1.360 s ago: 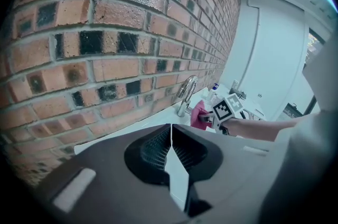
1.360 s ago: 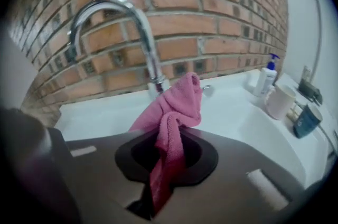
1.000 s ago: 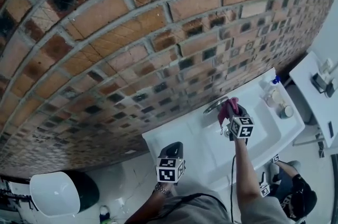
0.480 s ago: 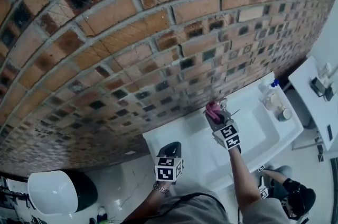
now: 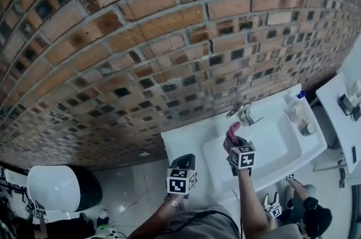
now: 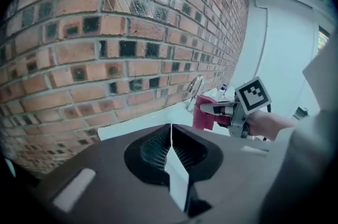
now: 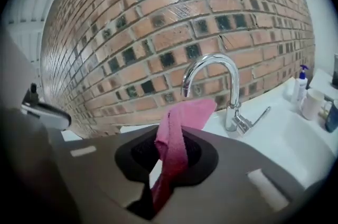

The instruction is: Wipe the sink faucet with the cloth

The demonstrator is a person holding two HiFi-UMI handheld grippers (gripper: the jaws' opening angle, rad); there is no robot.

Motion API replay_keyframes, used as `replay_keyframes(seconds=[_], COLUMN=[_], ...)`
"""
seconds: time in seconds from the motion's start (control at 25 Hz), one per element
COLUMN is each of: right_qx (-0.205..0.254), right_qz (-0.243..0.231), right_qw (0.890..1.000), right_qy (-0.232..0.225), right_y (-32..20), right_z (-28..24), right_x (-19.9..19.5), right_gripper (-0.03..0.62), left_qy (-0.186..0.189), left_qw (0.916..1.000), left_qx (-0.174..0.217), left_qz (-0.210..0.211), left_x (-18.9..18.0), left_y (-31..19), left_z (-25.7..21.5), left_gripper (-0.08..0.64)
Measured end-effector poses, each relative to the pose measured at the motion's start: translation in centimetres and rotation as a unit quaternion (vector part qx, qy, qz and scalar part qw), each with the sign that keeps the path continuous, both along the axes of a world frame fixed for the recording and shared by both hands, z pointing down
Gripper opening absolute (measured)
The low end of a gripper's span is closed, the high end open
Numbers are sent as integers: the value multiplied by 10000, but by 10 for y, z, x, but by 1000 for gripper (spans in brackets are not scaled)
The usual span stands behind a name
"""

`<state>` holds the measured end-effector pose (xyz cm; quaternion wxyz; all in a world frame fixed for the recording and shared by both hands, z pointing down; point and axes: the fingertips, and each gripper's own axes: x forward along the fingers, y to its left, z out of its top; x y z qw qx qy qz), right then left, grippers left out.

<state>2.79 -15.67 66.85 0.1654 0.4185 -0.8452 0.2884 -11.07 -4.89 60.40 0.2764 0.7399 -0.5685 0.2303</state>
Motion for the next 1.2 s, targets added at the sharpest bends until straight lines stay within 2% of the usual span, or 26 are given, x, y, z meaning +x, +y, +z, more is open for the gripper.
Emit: replay_keyframes(seconds=[0.2, 0.32, 0.44, 0.6, 0.76, 0.92, 1.0, 1.2], right_qx=[-259, -356, -196, 265, 382, 278, 291, 483], right_qz=[45, -60, -122, -10, 305, 666, 835, 720], right_qw=[9991, 9988, 9991, 9983, 9976, 9972, 9961, 9962], right_qy=[-319, -328, -357, -522, -482, -169, -79, 120], right_y=[58, 101, 151, 208, 268, 358, 394, 416], right_z=[-8, -8, -26, -60, -67, -51, -52, -79], right_x=[-19, -41, -58, -68, -73, -69, -68, -74], right_gripper=[37, 37, 38, 38, 40, 41, 41, 40], left_qy=[144, 180, 325, 462, 546, 490, 563, 794], left_qw=[9996, 9993, 9991, 9984, 9981, 9984, 9978, 9963], left_qx=[-235, -322, -246, 51, 113, -224, -303, 231], left_qz=[-101, -6, 151, 322, 246, 142, 171, 224], left_x=[13, 18, 26, 23, -4, -25, -29, -24], left_y=[45, 74, 98, 132, 191, 273, 299, 303], left_z=[17, 27, 24, 11, 21, 56, 57, 11], left_gripper=[28, 27, 25, 25, 25, 21, 21, 21])
